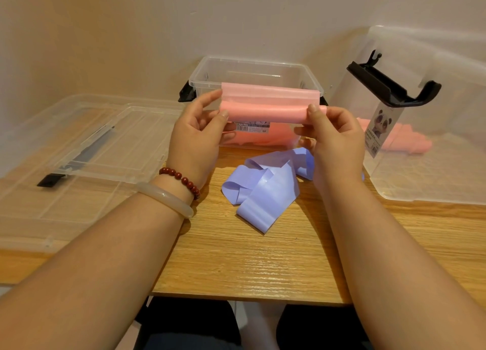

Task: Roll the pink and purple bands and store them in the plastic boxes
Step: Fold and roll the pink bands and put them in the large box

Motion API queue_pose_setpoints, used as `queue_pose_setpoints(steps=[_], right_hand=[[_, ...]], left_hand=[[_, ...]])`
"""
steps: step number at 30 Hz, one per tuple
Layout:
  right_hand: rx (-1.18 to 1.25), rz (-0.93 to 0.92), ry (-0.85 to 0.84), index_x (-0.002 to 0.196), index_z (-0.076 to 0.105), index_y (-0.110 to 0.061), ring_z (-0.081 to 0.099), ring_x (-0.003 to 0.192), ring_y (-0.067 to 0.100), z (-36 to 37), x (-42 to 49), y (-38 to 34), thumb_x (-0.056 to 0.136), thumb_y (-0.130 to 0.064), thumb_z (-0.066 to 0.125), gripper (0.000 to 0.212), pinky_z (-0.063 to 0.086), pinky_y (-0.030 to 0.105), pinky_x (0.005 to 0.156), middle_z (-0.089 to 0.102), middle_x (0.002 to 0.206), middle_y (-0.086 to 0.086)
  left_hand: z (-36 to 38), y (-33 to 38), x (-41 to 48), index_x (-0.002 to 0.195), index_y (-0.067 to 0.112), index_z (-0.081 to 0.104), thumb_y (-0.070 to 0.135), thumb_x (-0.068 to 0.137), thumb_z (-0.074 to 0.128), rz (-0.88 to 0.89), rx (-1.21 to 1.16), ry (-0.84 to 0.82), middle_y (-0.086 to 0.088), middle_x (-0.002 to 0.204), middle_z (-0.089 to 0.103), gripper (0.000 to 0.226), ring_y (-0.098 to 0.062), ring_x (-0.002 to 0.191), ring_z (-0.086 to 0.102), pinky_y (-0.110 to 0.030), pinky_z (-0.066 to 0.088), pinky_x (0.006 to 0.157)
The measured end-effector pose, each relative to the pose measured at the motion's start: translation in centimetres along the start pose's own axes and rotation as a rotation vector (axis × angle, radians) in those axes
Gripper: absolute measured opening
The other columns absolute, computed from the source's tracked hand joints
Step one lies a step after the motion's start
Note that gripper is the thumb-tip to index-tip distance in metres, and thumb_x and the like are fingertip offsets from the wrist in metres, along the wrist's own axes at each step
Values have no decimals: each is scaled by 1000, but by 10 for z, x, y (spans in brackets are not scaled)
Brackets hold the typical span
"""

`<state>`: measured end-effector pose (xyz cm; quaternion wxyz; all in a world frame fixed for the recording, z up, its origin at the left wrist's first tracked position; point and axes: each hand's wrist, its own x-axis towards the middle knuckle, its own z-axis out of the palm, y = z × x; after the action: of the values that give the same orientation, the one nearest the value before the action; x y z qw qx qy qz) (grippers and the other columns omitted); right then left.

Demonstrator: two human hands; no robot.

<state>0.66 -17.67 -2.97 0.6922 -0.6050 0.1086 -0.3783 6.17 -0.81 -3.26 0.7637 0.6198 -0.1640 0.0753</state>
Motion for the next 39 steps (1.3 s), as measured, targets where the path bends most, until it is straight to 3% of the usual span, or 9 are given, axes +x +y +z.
queue_pose_setpoints(steps=[5,11,14,16,22,27,33,39], right_hand=[[-37,-44,11,95,57,-18,62,59,15,-1,-2,-2,90,-17,70,13,56,32,61,65,70,-3],[49,6,-10,96,58,-14,58,57,14,-1,-2,-6,96,-14,59,1,48,25,54,63,71,4],[68,52,-18,106,60,-14,55,56,13,0,-2,-8,92,1,51,22,48,25,54,60,72,6],[14,29,-28,109,62,-8,55,57,12,0,-1,-6,91,1,53,22,48,25,56,60,71,4],[-49,-22,-27,97,60,-11,59,58,13,-2,0,-1,97,-17,60,7,48,24,54,61,71,4],[-39,-17,-28,86,56,-15,68,70,16,-1,0,1,97,-18,60,12,50,23,56,66,82,7],[-51,-38,-34,103,59,-15,62,62,16,-2,0,0,97,-17,60,6,57,34,62,65,75,-1],[-57,2,-124,109,60,-18,62,70,12,-2,-1,-2,92,-8,60,19,51,25,61,62,86,4]], left_hand=[[0,0,0,107,21,61,1,96,50,-32,11,-35,0,92,64,26,-10,77,67,-25,55,73],[-2,-3,1,100,14,63,8,96,55,3,71,-3,-4,90,66,10,-9,75,68,-25,57,72],[-1,-5,2,103,9,62,12,97,55,-4,88,25,-8,88,67,10,-11,76,68,-20,55,68],[-1,-5,2,102,9,63,14,97,55,-15,84,37,-10,88,67,11,-13,77,68,-20,55,66],[-1,-3,3,89,18,66,18,96,58,-29,41,57,-2,83,67,11,-13,79,68,-27,57,74],[-1,1,0,100,18,61,3,94,56,-24,1,11,-1,94,61,17,-14,86,66,-25,56,72],[-1,0,1,92,19,63,8,95,57,-13,44,45,-4,92,65,13,-16,81,69,-22,56,69],[0,-3,3,87,18,63,15,96,58,-34,49,96,-5,78,67,11,-11,69,69,-19,54,63]])
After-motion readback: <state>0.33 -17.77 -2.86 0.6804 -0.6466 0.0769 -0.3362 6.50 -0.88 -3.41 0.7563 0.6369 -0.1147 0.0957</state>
